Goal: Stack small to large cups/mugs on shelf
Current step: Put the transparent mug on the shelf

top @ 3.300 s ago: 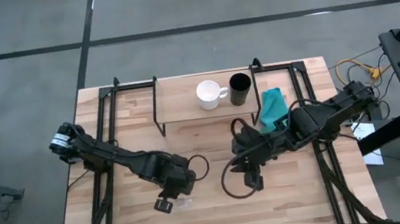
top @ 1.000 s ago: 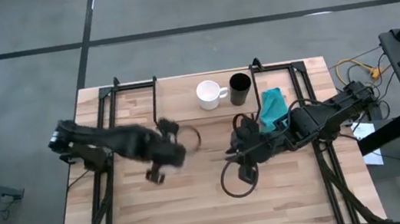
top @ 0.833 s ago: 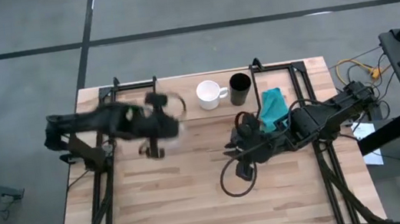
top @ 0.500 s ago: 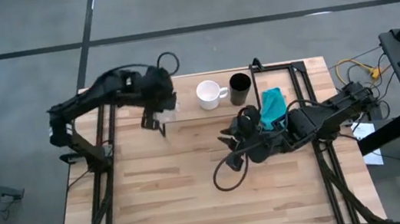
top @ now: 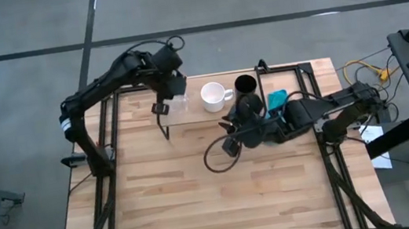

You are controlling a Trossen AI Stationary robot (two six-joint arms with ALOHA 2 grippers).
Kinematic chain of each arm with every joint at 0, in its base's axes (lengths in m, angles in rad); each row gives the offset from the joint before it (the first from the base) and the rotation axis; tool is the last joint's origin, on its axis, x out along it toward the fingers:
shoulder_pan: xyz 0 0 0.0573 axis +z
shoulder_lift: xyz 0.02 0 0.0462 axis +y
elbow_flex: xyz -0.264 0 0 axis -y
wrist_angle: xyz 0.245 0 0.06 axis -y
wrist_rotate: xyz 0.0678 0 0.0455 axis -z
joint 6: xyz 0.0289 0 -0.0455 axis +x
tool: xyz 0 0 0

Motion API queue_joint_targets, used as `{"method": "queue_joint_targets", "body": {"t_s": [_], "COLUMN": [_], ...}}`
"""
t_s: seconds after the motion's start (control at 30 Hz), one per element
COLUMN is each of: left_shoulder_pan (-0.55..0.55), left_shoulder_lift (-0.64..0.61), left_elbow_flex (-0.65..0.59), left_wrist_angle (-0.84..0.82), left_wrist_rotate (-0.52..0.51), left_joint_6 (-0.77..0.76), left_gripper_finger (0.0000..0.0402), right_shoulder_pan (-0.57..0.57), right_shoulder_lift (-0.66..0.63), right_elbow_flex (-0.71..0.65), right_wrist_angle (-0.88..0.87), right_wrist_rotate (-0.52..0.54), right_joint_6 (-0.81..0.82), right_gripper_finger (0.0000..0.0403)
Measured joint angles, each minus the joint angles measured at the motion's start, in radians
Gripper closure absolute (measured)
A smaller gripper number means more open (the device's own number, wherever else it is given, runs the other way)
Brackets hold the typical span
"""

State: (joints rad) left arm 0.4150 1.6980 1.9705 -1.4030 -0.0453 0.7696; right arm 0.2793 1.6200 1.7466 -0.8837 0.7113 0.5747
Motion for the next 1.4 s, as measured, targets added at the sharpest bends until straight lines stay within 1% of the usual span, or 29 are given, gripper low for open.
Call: {"method": "queue_joint_targets", "body": {"t_s": [0.13, 0.2, 0.47, 0.93, 1.1, 1.2, 1.4], "left_shoulder_pan": [0.033, 0.039, 0.062, 0.118, 0.117, 0.119, 0.120], "left_shoulder_lift": [0.028, 0.036, 0.066, 0.068, 0.069, 0.069, 0.069], "left_elbow_flex": [0.000, 0.000, 0.000, 0.000, 0.000, 0.000, 0.000], "left_wrist_angle": [0.006, 0.007, 0.007, 0.013, 0.012, 0.012, 0.011], "left_wrist_rotate": [0.099, 0.118, 0.121, 0.125, 0.142, 0.177, 0.187], "left_joint_6": [-0.003, -0.003, -0.003, -0.003, -0.003, -0.004, -0.012], "left_gripper_finger": [0.0402, 0.0402, 0.0402, 0.0402, 0.0402, 0.0402, 0.0402], "right_shoulder_pan": [-0.031, -0.041, -0.057, -0.064, -0.064, -0.064, -0.064], "right_shoulder_lift": [0.001, 0.001, 0.001, 0.001, 0.001, 0.001, 0.001], "right_elbow_flex": [0.000, 0.000, 0.000, 0.000, 0.000, 0.000, 0.000], "right_wrist_angle": [-0.001, -0.001, -0.002, -0.002, -0.002, -0.002, -0.001], "right_wrist_rotate": [0.000, -0.001, -0.003, -0.003, -0.003, -0.003, -0.004], "right_joint_6": [0.000, -0.001, -0.027, -0.037, -0.037, -0.037, -0.037], "right_gripper_finger": [0.0314, 0.0314, 0.0321, 0.0321, 0.0321, 0.0321, 0.0321]}}
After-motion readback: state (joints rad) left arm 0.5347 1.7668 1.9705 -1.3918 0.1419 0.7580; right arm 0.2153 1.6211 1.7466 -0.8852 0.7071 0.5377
